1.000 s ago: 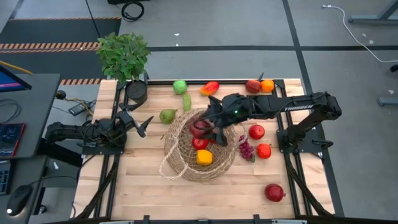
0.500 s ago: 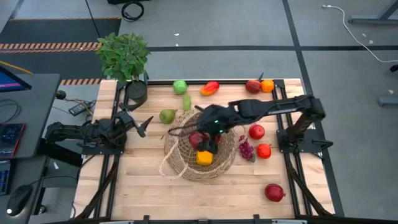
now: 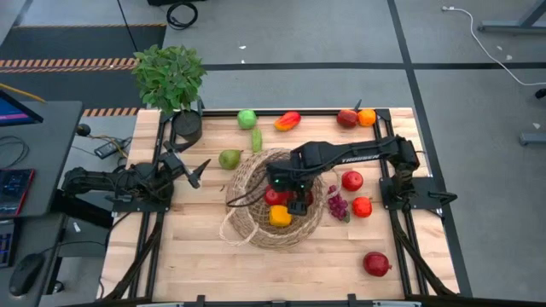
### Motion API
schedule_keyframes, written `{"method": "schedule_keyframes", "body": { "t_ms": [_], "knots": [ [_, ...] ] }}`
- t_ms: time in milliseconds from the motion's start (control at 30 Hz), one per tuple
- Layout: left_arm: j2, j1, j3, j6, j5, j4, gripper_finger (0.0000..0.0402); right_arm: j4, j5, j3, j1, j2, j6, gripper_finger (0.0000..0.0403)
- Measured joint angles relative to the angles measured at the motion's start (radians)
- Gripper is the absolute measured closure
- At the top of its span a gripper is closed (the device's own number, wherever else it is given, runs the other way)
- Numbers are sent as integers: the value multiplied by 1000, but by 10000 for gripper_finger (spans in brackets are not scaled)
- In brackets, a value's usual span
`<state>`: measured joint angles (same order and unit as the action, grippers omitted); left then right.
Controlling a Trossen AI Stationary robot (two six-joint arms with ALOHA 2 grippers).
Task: Build produce basket
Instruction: Put the red apple into the woven basket, then put the top red apple into the woven basket
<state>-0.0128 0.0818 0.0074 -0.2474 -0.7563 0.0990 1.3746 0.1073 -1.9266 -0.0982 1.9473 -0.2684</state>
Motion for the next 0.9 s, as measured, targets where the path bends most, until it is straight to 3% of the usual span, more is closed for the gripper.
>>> {"method": "schedule_keyframes", "body": {
  "t_ms": [300, 433, 700, 800, 900],
  "knots": [
    [0, 0, 0, 0, 0, 0, 14, -6, 29, -2, 0, 16, -13, 7],
    [0, 0, 0, 0, 0, -3, 14, 15, 58, -83, 5, 17, -93, 4],
    [0, 0, 0, 0, 0, -3, 14, 35, -181, -329, 19, -28, -107, 19],
    [0, 0, 0, 0, 0, -3, 14, 13, -259, -359, 41, -82, -107, 24],
    [0, 0, 0, 0, 0, -4, 14, 6, -271, -359, 84, -141, -107, 25]
  ]
}}
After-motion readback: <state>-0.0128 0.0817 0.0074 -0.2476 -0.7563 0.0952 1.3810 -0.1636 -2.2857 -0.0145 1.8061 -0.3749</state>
